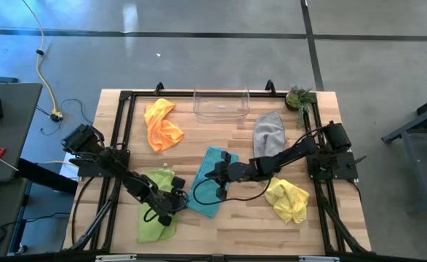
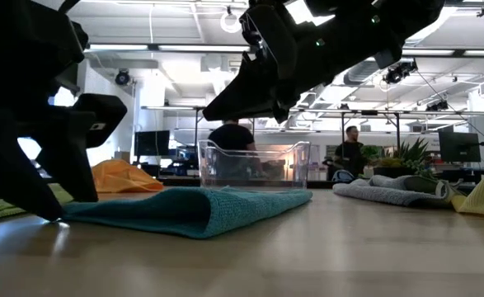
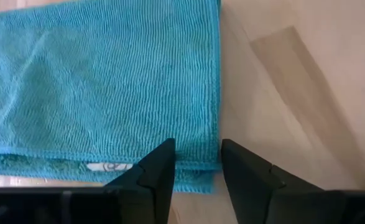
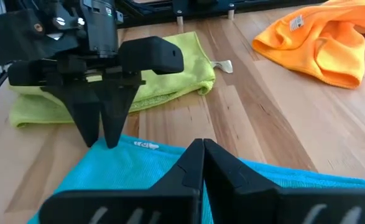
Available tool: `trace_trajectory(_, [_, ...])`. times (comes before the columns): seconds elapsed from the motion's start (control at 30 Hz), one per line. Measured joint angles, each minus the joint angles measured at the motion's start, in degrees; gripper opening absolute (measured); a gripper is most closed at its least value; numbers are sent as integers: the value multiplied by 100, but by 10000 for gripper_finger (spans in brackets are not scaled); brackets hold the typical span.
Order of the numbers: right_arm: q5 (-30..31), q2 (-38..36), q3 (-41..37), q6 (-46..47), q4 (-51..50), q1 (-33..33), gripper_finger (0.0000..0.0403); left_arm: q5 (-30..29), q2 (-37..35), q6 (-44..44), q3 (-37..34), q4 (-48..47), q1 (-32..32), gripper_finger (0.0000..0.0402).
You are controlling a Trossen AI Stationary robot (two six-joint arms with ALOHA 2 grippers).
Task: Fold microfiber towels
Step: Fold the blue towel on the table
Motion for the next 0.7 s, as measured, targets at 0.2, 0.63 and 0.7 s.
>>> trace_trajectory(0.2, [0, 2, 0, 0, -38, 19, 0, -43, -2, -7, 2, -71, 9, 58])
trace_trajectory(0.63, [54, 4, 2, 466, -890, 92, 0, -68, -692, -263, -4, -477, 7, 10])
trace_trajectory(0.7, [160, 4, 2, 507, -1050, 92, 0, -62, -768, -330, -4, -612, 4, 7])
